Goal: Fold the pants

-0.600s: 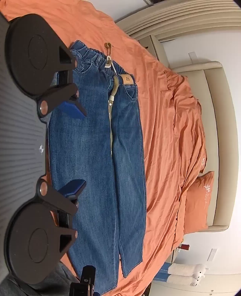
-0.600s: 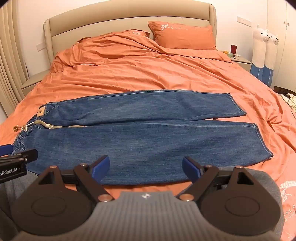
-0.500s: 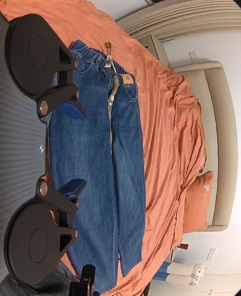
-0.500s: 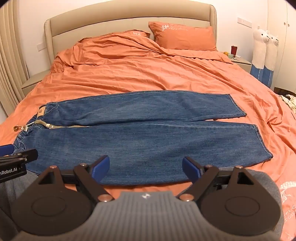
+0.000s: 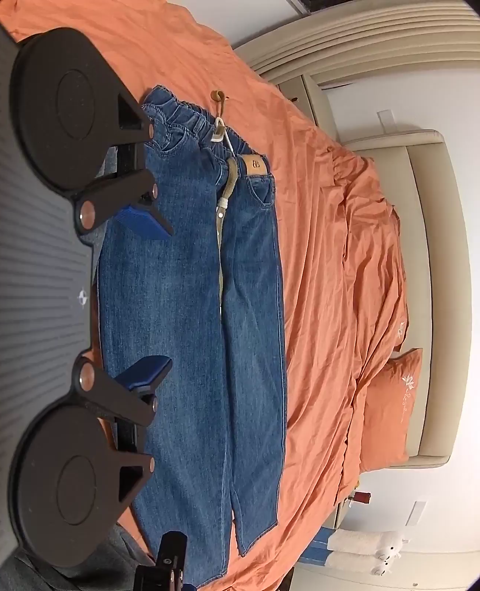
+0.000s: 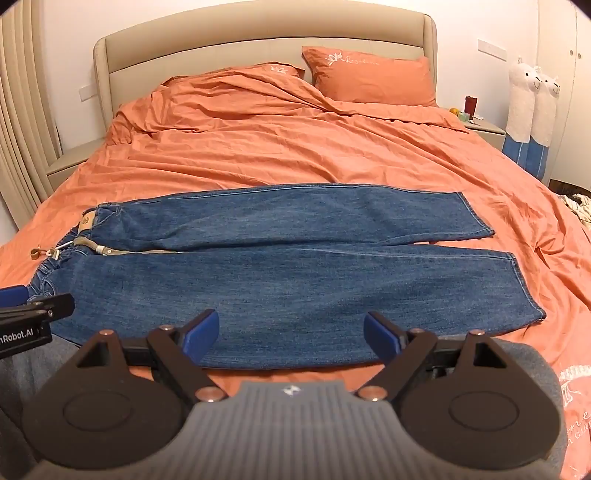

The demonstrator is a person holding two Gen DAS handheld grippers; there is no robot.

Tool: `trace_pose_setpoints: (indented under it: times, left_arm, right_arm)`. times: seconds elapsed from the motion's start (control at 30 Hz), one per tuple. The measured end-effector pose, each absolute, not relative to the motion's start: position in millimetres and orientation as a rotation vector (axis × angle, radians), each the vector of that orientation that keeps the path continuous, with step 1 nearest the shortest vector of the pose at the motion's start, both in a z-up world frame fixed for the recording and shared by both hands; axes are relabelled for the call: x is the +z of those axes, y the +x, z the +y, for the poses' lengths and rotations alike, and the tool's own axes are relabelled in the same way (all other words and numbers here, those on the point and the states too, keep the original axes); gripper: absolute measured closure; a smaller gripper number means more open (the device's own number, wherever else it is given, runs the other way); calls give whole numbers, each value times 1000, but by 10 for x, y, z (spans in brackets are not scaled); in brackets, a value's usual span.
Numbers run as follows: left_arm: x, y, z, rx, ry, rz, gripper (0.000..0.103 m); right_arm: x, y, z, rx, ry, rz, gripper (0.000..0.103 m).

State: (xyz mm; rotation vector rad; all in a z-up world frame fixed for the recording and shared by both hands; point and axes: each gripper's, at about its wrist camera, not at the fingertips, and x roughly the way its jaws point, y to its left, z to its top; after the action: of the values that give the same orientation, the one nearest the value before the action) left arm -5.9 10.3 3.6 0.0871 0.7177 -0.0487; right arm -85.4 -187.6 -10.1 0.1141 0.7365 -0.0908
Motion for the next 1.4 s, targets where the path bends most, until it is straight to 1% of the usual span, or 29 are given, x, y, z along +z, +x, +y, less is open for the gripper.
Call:
trace_pose_setpoints:
  times: [1.4]
  left_arm:
    - [133,-81,104,-52,89,710,18]
  right_arm:
    - [-60,-882,-1899,-98,122,725,21]
